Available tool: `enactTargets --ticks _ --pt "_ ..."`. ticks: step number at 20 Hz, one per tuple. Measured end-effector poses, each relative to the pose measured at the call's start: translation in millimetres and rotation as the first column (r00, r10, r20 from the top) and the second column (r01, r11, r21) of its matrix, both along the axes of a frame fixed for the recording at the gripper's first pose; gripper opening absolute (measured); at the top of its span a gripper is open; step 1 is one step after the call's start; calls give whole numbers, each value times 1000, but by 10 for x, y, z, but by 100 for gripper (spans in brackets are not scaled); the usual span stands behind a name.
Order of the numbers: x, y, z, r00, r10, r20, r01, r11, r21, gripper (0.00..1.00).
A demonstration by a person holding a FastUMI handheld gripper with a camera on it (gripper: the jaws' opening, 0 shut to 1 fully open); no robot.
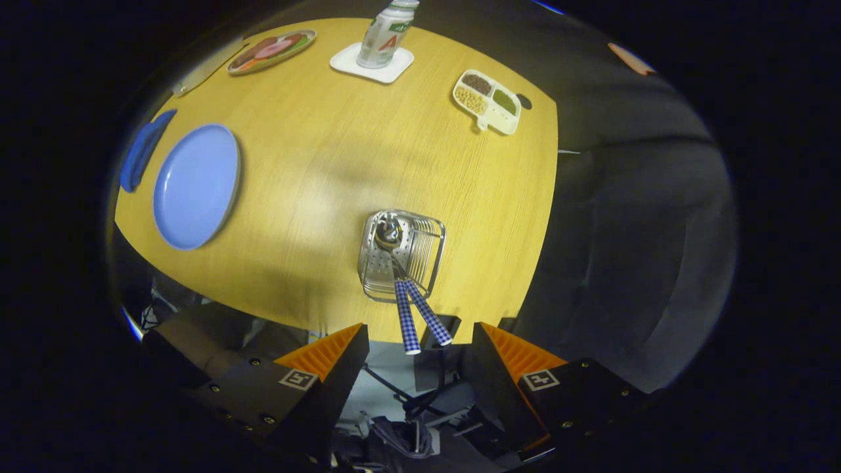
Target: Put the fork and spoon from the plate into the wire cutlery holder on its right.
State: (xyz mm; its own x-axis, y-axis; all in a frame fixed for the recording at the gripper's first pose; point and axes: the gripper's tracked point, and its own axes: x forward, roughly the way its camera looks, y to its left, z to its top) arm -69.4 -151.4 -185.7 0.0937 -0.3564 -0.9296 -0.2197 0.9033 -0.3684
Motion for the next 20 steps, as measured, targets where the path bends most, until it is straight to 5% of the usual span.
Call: enactTargets --ticks 5,9,14,16,20 --pt "188 539 76 968 -4 252 -28 992 123 97" --pt "397 796 191 861 -15 508 -87 980 177 97" --pt "506 975 293 759 -100 643 -79 967 244 97" --pt "592 1060 476 667 -135 733 -93 961 261 97" --pt "794 1357 961 384 -187 904 -230 929 289 97"
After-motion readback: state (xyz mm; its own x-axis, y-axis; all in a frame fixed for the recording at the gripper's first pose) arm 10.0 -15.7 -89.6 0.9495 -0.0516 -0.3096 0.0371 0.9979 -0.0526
